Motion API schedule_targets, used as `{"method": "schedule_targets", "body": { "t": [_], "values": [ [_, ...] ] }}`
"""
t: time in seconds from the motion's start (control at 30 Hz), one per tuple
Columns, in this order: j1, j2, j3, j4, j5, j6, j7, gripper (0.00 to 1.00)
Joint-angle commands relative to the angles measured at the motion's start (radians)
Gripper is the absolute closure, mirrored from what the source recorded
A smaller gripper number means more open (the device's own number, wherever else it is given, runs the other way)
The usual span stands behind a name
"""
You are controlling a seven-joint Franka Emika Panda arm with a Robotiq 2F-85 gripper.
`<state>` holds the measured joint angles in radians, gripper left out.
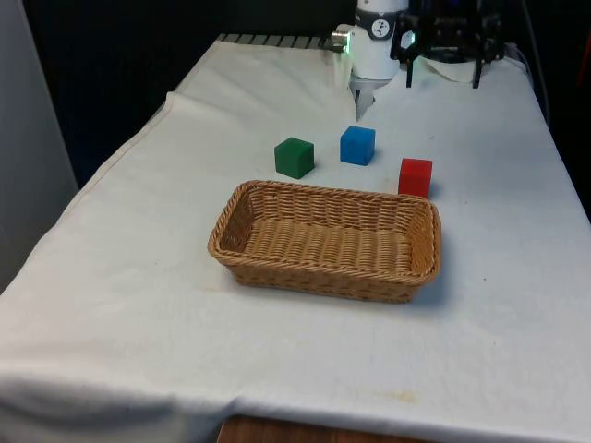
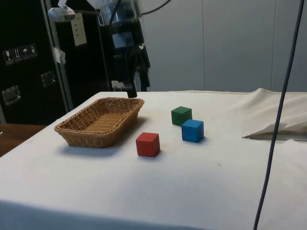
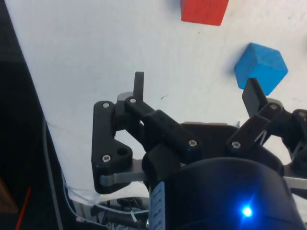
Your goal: Pick up exactly two blocks and place them into the basket.
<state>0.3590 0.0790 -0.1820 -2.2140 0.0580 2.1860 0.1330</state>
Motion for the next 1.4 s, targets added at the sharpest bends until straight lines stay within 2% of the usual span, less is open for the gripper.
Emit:
{"method": "schedule_targets", "body": {
  "t": [0.0, 0.17, 0.23, 0.27, 0.3, 0.4, 0.5, 0.7, 0.83, 1.0, 1.03, 1.17, 1.27, 1.3, 1.37],
  "values": [
    [-0.001, -0.011, -0.001, -0.016, 0.008, 0.015, -0.007, 0.0],
    [-0.002, -0.014, 0.001, -0.038, 0.011, 0.031, -0.009, 0.0],
    [-0.001, -0.005, 0.002, -0.058, 0.011, 0.061, -0.009, 0.0],
    [-0.001, -0.009, 0.0, -0.049, 0.0, 0.035, -0.004, 0.0],
    [-0.001, -0.002, 0.002, -0.065, 0.011, 0.073, -0.009, 0.0],
    [0.0, 0.022, 0.008, -0.077, 0.006, 0.111, -0.006, 0.0],
    [-0.001, 0.033, 0.01, -0.079, 0.0, 0.12, -0.004, 0.0],
    [0.0, 0.096, 0.02, -0.081, -0.002, 0.188, -0.004, 0.0],
    [0.0, 0.118, 0.022, -0.082, -0.006, 0.21, -0.005, 0.0],
    [-0.002, 0.161, 0.019, -0.084, -0.014, 0.247, -0.015, 0.0],
    [-0.001, 0.155, 0.021, -0.08, -0.008, 0.23, -0.013, 0.0],
    [-0.003, 0.196, 0.01, -0.086, -0.014, 0.279, -0.034, 0.0],
    [-0.005, 0.217, 0.004, -0.086, -0.016, 0.296, -0.045, 0.0],
    [-0.004, 0.214, 0.007, -0.082, -0.008, 0.282, -0.044, 0.0],
    [-0.005, 0.237, -0.005, -0.086, -0.019, 0.311, -0.058, 0.0]
  ]
}}
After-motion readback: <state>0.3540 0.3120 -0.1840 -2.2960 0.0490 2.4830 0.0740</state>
